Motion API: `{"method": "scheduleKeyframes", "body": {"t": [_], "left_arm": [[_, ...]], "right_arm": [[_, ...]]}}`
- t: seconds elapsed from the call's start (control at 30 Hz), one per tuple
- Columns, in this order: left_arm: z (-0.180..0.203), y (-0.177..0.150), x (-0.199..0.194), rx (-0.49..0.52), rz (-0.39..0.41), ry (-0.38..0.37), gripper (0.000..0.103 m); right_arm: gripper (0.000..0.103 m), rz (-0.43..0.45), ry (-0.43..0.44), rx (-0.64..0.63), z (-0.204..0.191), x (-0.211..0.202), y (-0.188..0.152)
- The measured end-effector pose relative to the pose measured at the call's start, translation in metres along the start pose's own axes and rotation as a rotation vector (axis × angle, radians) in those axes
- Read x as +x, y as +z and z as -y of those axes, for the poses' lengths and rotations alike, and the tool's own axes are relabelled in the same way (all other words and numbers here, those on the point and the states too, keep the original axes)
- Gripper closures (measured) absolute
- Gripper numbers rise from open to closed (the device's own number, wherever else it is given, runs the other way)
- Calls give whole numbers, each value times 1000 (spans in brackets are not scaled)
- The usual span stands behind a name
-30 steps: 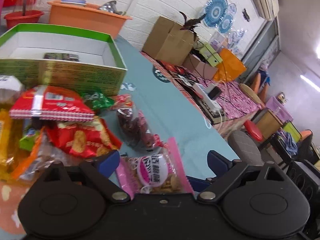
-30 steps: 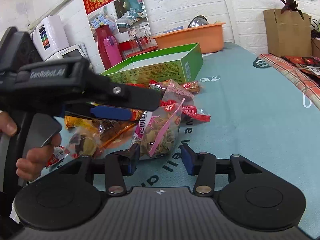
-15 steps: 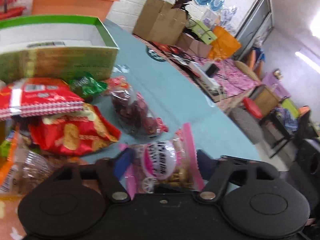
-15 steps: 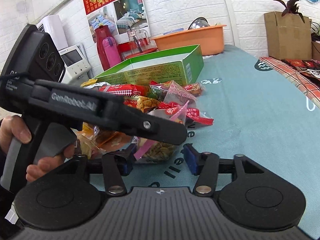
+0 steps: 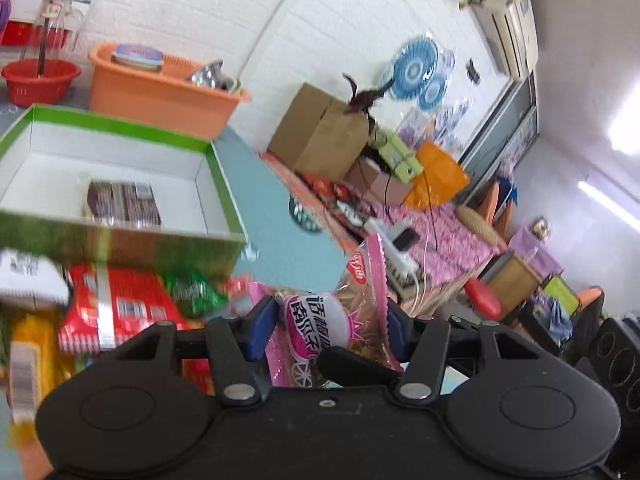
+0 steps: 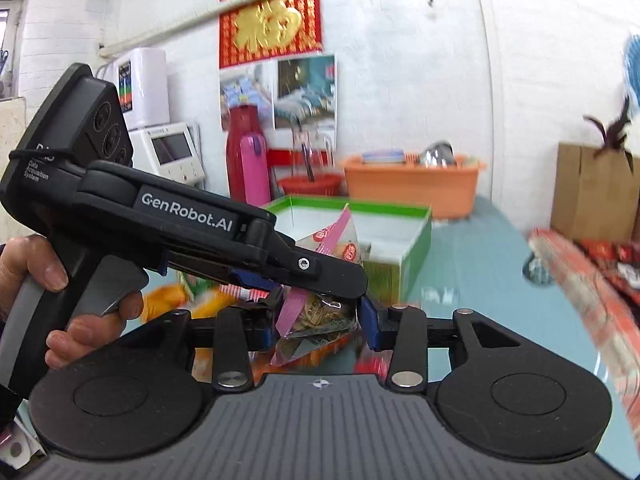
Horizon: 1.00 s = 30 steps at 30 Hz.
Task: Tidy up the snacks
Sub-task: 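Lower the pink bag into the box beside the brown bag and release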
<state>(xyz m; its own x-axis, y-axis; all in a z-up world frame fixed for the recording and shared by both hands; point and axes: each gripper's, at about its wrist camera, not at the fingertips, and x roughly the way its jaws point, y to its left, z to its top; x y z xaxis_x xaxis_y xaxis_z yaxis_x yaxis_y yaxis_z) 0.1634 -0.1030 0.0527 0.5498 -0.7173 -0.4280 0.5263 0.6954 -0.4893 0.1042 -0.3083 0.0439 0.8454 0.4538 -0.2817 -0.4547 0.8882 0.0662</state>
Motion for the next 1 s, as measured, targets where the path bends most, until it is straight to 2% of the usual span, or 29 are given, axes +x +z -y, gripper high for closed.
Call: {"method": "scheduleKeyframes", "body": {"t": [0.2,0.37,0.67,0.7,0.73,0.77,0.87,1.0], "left_arm": [[-18,50,15,-36,44,2,24],[-40,77,37,-75,55,12,24],[-86,90,78,-131,7,50,23],[-90,89,82,-138,-1,54,21],[-94,88,86,-143,-6,59,12],[-98,86,88,-153,-4,68,0],[-103,85,83,-181,34,132,0],[-96,88,58,-167,68,119,0]], "right_arm": [[34,34,-23,-50,16,43,36],[35,26,-25,-36,27,78,51],[34,-49,-1,40,51,132,42],[33,-58,2,46,53,136,39],[32,-69,3,51,54,141,35],[28,-79,4,56,55,145,31],[0,-104,-32,63,57,151,23],[0,-58,-66,75,60,131,28]]}}
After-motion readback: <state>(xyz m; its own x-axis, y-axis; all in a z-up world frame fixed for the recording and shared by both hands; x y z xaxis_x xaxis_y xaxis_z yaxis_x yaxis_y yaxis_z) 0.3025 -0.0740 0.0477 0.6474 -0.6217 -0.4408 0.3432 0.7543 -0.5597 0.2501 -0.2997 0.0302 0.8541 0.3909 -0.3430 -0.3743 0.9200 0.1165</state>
